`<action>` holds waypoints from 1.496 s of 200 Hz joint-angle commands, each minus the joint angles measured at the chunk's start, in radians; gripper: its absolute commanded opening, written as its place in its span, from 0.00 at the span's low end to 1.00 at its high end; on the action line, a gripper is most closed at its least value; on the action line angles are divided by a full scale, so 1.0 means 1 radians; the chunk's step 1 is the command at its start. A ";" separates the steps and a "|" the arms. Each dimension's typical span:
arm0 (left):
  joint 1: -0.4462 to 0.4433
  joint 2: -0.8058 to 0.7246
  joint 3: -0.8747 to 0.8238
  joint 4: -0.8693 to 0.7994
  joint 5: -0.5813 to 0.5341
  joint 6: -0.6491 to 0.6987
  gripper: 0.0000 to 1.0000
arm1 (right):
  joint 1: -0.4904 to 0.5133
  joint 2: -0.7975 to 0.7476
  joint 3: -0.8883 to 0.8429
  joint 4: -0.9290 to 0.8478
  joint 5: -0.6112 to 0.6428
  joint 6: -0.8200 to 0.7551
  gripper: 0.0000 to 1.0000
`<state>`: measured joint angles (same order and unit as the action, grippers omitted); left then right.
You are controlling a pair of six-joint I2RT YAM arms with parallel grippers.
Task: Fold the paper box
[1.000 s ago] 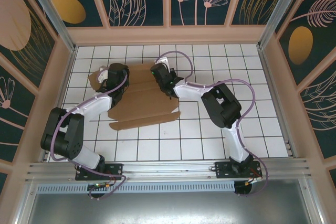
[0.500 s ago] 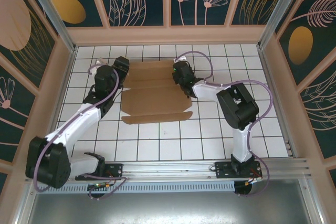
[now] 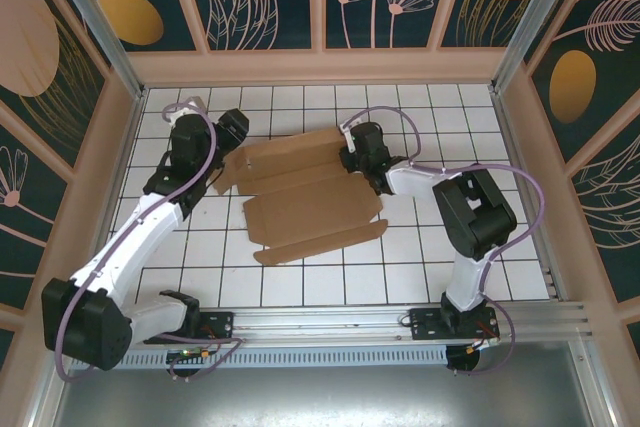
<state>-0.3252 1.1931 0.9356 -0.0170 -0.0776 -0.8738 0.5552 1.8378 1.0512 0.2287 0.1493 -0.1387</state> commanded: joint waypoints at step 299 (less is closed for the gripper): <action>0.046 0.121 -0.013 -0.025 0.176 0.083 0.57 | -0.050 0.040 -0.109 0.315 -0.083 0.002 0.36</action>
<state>-0.2901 1.3025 0.9012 -0.0380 0.0601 -0.8116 0.5037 1.8629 0.9302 0.4953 0.0628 -0.1028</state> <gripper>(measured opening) 0.573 0.345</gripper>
